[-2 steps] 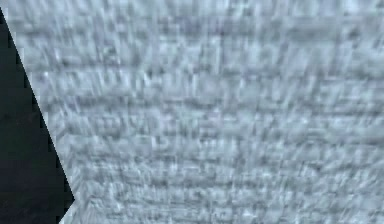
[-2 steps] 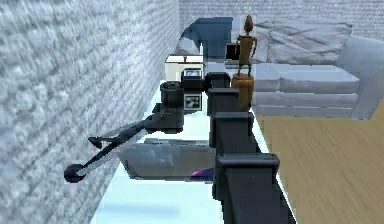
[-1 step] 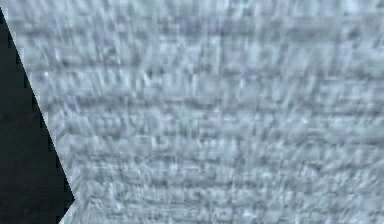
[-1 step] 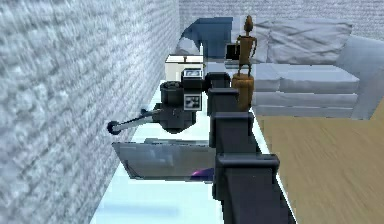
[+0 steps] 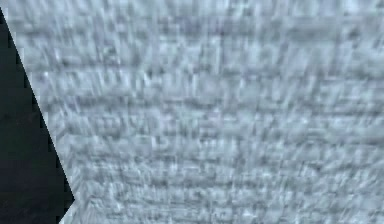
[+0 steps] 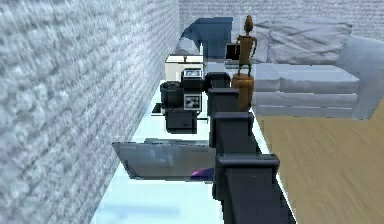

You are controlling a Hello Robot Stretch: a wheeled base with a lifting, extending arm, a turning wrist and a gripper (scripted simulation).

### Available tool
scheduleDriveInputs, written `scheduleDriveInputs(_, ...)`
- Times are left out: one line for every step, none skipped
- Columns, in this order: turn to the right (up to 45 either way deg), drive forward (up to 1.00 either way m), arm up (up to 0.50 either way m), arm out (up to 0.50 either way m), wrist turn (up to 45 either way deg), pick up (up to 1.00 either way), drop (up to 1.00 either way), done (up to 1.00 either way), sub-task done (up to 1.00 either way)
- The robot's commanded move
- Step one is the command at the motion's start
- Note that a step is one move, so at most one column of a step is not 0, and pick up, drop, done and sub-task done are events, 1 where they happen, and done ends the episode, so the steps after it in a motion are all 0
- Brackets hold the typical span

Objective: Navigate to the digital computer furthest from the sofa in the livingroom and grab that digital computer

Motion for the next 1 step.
scheduleDriveInputs(0.0, 0.00, -0.20, 0.00, 0.0, 0.00, 0.00, 0.00, 0.00)
